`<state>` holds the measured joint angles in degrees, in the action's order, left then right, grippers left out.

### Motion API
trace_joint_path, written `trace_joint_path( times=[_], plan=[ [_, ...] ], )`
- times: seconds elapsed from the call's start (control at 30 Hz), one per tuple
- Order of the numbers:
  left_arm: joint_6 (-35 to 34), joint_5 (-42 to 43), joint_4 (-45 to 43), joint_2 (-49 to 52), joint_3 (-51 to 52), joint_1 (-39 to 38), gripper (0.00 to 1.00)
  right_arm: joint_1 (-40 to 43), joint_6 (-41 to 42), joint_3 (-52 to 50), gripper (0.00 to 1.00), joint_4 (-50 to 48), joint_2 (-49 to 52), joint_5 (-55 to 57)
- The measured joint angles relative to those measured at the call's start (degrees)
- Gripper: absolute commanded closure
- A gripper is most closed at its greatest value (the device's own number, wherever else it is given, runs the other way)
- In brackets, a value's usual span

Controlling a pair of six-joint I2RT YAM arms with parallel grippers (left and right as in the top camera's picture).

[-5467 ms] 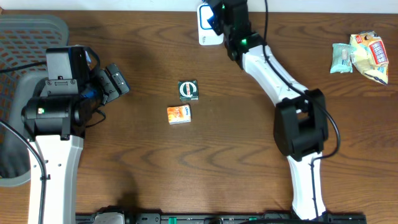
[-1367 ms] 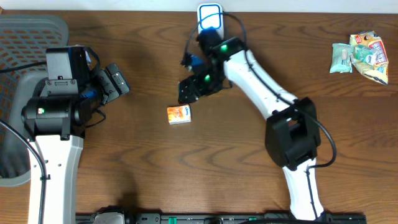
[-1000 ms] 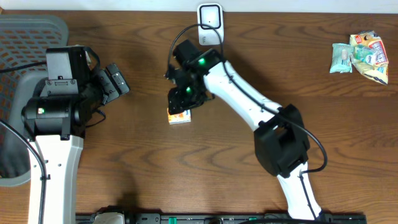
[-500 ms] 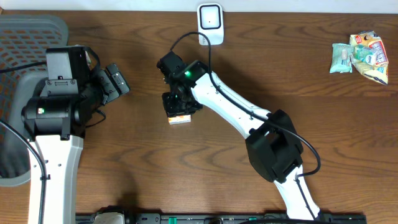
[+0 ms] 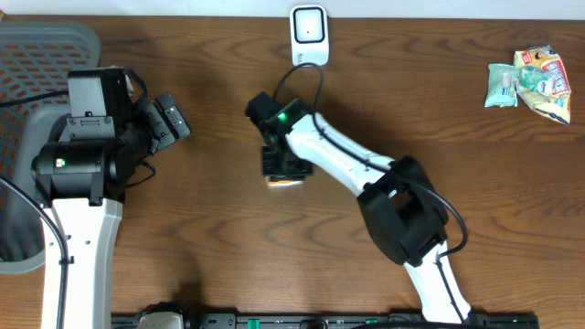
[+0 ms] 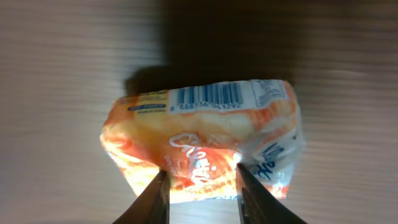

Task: Scan the item barcode
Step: 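Reach the right gripper to the orange box near the green tin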

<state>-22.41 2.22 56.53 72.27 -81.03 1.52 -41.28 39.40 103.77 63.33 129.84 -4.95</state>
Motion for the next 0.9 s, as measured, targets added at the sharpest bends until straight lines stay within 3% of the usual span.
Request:
trace_joint_path(
  times=[0.23,0.33,0.37,0.57,0.7,0.8,0.9],
  plan=[
    [0.0,0.0,0.0,0.0,0.0,0.0,0.02,9.5,-7.7,1.0,0.60,3.1,-2.5,9.4],
    [0.0,0.0,0.0,0.0,0.0,0.0,0.02,13.3,-11.1,2.1,0.44,3.5,-5.8,9.6],
    [0.0,0.0,0.0,0.0,0.0,0.0,0.02,14.1,-11.9,2.4,0.44,3.9,-7.3,8.9],
    [0.0,0.0,0.0,0.0,0.0,0.0,0.02,15.6,-14.6,3.7,0.54,8.4,-13.3,0.5],
    [0.0,0.0,0.0,0.0,0.0,0.0,0.02,14.6,-14.9,0.2,0.91,7.0,-13.2,-5.8],
    [0.0,0.0,0.0,0.0,0.0,0.0,0.02,12.2,-15.1,-5.8,0.83,3.2,-13.0,-7.9],
    [0.0,0.0,0.0,0.0,0.0,0.0,0.02,10.3,-13.2,-12.0,0.91,-0.2,-12.9,-8.3]
  ],
)
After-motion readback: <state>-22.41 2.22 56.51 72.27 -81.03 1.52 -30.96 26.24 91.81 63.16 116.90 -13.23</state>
